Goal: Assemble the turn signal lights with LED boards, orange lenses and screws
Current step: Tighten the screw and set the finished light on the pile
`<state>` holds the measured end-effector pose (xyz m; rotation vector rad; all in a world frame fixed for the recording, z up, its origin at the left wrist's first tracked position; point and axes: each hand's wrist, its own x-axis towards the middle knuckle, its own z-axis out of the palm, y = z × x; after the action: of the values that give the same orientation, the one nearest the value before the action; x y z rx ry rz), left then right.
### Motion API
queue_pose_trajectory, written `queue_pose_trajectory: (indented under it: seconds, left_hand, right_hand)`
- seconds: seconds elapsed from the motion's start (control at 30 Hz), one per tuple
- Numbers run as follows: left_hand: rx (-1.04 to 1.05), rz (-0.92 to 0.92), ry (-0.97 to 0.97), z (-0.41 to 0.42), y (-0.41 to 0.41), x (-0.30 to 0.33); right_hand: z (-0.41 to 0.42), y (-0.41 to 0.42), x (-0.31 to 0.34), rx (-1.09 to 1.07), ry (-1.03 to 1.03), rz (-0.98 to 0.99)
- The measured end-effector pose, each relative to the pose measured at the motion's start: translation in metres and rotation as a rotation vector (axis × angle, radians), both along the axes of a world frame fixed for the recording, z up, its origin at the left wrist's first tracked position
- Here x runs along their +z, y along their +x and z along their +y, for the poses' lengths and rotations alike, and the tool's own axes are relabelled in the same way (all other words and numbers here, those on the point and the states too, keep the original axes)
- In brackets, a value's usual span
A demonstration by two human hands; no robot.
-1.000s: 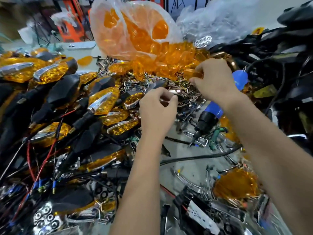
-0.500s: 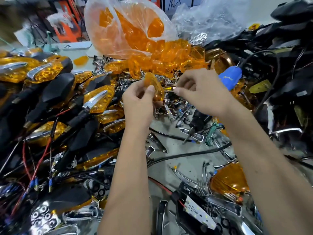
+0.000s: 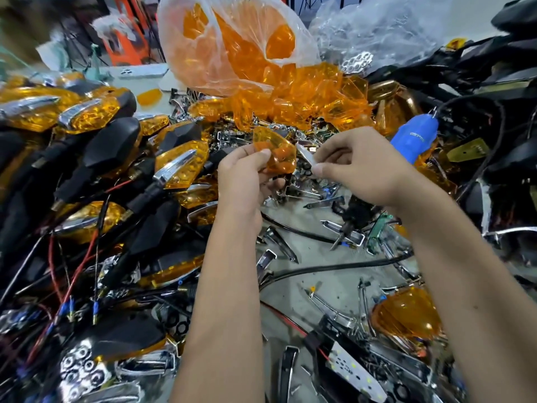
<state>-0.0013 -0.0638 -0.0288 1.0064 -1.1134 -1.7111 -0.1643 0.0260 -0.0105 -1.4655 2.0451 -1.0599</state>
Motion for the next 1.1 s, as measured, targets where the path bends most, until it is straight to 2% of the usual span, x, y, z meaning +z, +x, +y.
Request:
queue_pose_trajectory:
  seconds: [0.17,0.27,0.5,1.1]
  left_hand:
    - [0.035,-0.022,-0.05,0.003,-0.001,0.001]
    - [0.007,-0.072,-0.165,0.007,-0.003,0.001]
    - [0.025,-0.063,-0.276,0.011,-0.005,0.001]
    - [0.035,-0.131,-0.321,0.006,-0.003,-0.006]
  right_hand:
    - [0.001,0.002,-0.002,0.014,-0.13,-0.286]
    - [-0.003,0.014,-0.005,0.038,-0.233,-0.314]
    - [-0.009,0.02,-0.012,-0.069,-0.272,-0.176]
    - [-0.002,0.029,-0.003,-0.044,-0.183,-0.001]
